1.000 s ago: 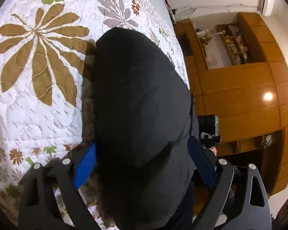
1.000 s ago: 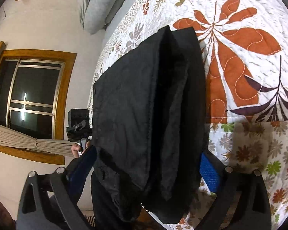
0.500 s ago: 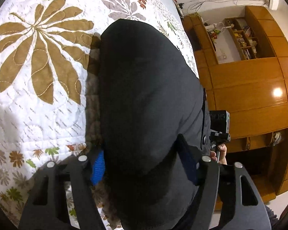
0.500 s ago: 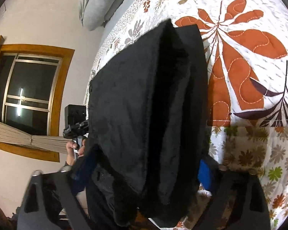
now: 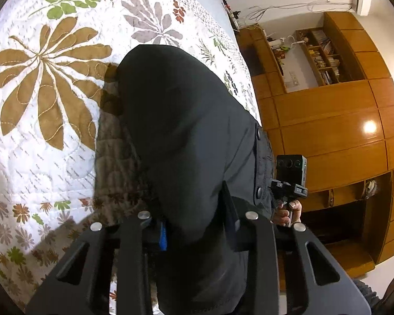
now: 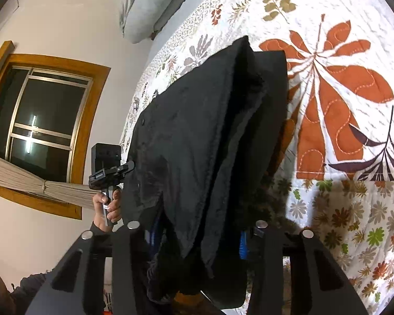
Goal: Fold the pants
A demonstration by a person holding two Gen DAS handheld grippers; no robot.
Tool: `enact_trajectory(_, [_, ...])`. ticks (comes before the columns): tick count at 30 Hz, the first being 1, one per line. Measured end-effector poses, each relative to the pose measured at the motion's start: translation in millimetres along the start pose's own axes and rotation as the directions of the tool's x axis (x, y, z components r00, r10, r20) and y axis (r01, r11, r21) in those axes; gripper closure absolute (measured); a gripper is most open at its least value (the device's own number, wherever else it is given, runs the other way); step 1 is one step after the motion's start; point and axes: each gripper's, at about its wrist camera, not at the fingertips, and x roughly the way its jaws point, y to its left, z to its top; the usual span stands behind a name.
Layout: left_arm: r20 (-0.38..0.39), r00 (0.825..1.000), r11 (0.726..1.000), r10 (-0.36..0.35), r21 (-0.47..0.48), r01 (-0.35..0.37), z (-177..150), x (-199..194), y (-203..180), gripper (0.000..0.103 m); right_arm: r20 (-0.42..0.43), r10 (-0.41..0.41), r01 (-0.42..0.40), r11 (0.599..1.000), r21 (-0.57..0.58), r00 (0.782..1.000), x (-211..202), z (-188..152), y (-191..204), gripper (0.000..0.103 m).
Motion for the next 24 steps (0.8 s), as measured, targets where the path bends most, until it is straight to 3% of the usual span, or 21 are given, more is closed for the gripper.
enact_trajectory(13, [0.027, 1.000, 1.000, -0.002, 0.029, 0.001, 19, -26, -6, 0.075, -0.010, 0.014, -0.015, 0.998, -0.054, 1.000, 10, 21, 16, 0.061])
enact_trajectory(24, [0.087, 0.995, 0.998, 0.043, 0.034, -0.046, 91, -57, 2, 0.075, -0.043, -0.016, 0.010, 0.991, -0.137, 0.999, 52, 101, 46, 0.061])
